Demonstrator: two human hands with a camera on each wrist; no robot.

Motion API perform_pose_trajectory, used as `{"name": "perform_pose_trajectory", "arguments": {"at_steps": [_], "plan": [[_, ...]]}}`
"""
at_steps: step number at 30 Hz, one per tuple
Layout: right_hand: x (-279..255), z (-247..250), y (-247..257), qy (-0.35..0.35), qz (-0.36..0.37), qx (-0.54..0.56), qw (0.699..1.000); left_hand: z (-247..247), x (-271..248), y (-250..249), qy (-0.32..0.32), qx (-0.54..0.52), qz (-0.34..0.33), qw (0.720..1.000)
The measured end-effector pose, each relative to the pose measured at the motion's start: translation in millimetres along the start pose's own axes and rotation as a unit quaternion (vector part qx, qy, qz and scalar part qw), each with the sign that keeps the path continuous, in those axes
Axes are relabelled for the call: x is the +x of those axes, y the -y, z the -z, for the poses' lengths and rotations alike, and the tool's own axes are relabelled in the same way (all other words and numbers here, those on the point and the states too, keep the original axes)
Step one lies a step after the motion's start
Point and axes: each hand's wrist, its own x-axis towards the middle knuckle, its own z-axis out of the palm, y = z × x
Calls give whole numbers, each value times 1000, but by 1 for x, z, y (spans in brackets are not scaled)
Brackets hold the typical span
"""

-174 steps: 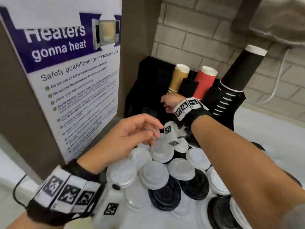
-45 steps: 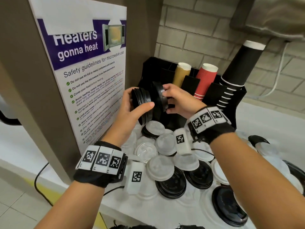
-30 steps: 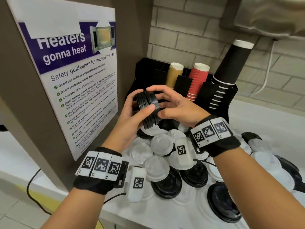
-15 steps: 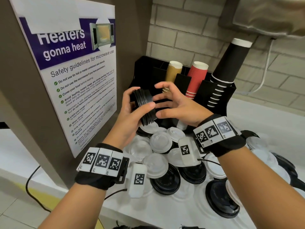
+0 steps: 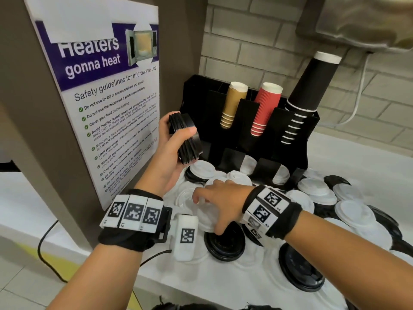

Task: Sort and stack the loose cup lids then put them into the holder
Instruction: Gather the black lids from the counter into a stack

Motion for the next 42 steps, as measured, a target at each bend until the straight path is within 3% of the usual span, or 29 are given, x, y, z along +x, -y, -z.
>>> {"name": "perform_pose_trajectory", "arguments": {"at_steps": [3, 6, 9, 12, 16, 25, 29, 33, 35, 36, 38, 40, 42], "plan": [[1, 16, -7, -50, -16, 39, 998, 0, -1, -2, -10, -10, 23, 1000], [-4, 40, -18, -171, -36, 66, 982, 0, -3, -4, -15, -13, 49, 999], [-15, 63, -25, -253, 73, 266, 927, 1, -3, -4, -3, -1, 76, 997], [-23, 73, -18, -267, 159, 370, 876, -2, -5, -4, 19, -2, 95, 995], [-21, 73, -12, -325, 169, 393, 843, -9, -5, -5, 12, -11, 95, 995], [-21, 69, -12, -367, 174, 411, 816, -14, 1, -2, 8, -39, 91, 995], [-23, 71, -13, -351, 174, 401, 828, -12, 2, -1, 32, -16, 89, 995], [-26, 71, -18, -359, 137, 390, 837, -9, 5, -1, 4, -13, 66, 998], [-31, 64, -18, -350, 112, 327, 871, -6, 8, -2, -18, -16, 47, 999], [-32, 57, -17, -306, 104, 271, 907, -4, 9, -3, -24, -16, 38, 999], [-32, 34, -12, -143, 85, 141, 976, -1, 11, -5, -27, -15, 25, 999], [-28, 8, -4, -16, 69, 14, 997, 0, 13, -7, -21, -11, 21, 999], [-24, -14, 2, 14, 69, -86, 994, 1, 13, -8, -17, -10, 19, 1000]]}}
